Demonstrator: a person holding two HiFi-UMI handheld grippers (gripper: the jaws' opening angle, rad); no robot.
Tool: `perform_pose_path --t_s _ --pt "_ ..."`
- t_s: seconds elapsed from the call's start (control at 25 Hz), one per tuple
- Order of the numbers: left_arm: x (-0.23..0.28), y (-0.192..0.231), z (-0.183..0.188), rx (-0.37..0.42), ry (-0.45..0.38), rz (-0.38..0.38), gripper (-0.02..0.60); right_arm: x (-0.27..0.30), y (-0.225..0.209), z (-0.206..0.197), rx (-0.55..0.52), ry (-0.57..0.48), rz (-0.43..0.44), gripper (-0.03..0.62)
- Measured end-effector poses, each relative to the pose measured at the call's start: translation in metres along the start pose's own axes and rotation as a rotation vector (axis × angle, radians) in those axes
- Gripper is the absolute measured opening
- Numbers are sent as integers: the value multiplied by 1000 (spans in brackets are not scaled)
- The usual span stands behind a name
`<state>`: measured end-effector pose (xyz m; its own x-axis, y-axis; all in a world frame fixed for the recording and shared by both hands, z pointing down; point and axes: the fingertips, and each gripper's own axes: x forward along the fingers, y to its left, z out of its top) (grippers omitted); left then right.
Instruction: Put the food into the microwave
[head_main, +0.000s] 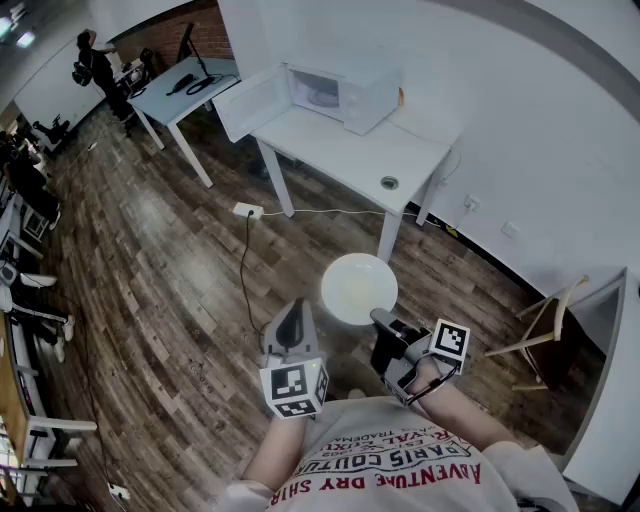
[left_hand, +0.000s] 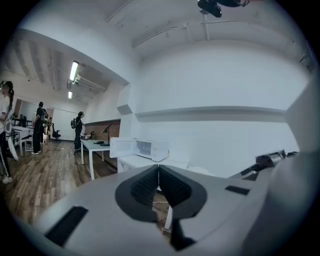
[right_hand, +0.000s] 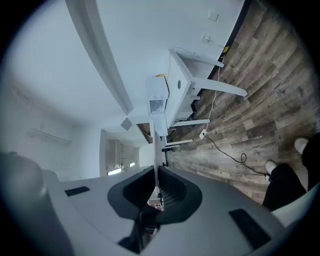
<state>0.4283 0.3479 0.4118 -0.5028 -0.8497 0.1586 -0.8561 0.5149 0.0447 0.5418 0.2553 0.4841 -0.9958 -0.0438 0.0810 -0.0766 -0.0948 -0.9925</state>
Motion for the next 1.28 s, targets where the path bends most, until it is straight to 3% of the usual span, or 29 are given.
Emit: perform_pose_path --t_s 0.92,1.28 --pt "7 6 -12 -47 12 0 6 12 -3 8 4 7 -5 23" --pt "46 56 -18 -77 56 -31 6 84 -1 7 9 13 -31 23"
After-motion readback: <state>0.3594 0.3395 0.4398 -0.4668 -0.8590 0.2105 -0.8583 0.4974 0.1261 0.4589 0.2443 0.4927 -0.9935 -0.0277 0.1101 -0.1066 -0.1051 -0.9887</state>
